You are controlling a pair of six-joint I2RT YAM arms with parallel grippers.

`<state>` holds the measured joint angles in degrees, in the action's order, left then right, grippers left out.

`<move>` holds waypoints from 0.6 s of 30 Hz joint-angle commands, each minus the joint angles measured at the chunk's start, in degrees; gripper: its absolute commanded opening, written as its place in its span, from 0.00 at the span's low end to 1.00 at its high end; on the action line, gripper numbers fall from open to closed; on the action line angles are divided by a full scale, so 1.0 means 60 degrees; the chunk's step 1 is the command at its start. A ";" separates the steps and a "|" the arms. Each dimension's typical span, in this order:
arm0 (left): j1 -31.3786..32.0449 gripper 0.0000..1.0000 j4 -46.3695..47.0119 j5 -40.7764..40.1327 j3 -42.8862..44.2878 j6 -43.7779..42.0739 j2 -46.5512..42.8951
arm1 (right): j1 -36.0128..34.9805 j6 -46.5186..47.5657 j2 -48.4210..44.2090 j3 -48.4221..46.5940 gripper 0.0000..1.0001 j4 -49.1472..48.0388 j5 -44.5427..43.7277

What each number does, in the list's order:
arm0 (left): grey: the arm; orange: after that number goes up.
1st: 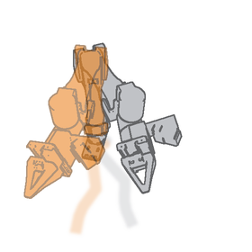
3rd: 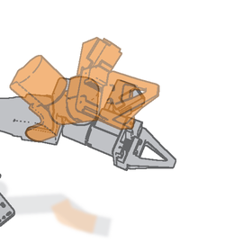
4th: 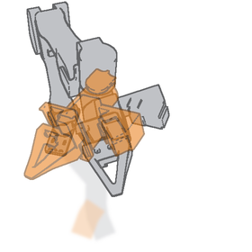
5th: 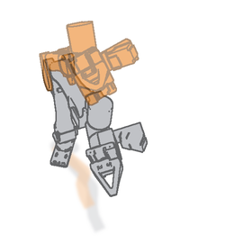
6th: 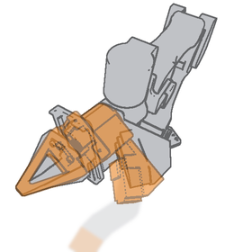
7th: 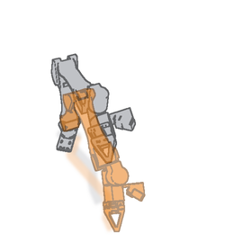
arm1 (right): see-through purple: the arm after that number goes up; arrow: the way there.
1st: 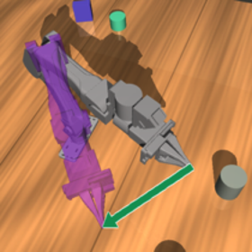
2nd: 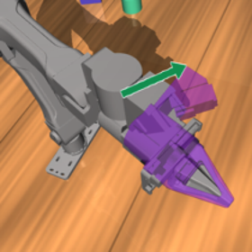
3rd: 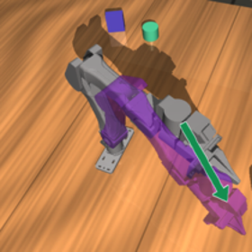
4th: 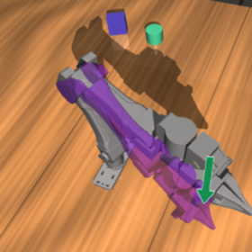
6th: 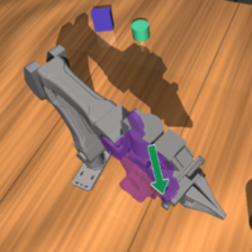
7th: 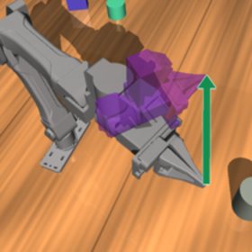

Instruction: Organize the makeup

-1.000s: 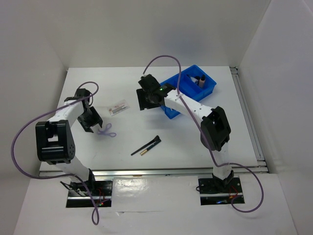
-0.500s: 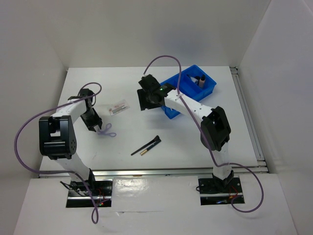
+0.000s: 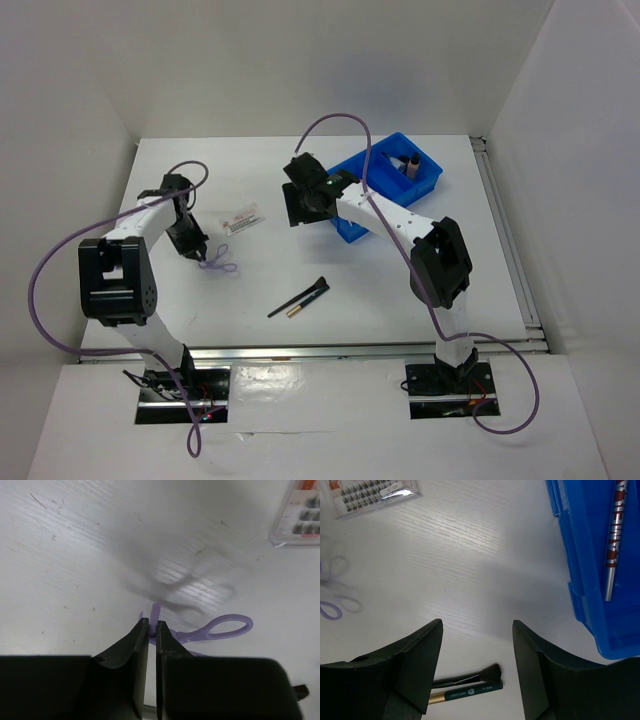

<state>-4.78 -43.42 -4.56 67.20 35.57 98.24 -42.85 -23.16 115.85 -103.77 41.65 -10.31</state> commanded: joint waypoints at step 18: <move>0.3430 0.00 -0.0045 0.3366 0.8053 0.0165 0.2520 | 0.1897 -0.3286 -0.5460 0.3945 0.66 0.1508 -0.2207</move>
<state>13.26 -45.84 10.94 107.00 35.05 107.07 -31.31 -35.00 91.74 -84.16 46.46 -19.29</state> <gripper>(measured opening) 0.208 0.655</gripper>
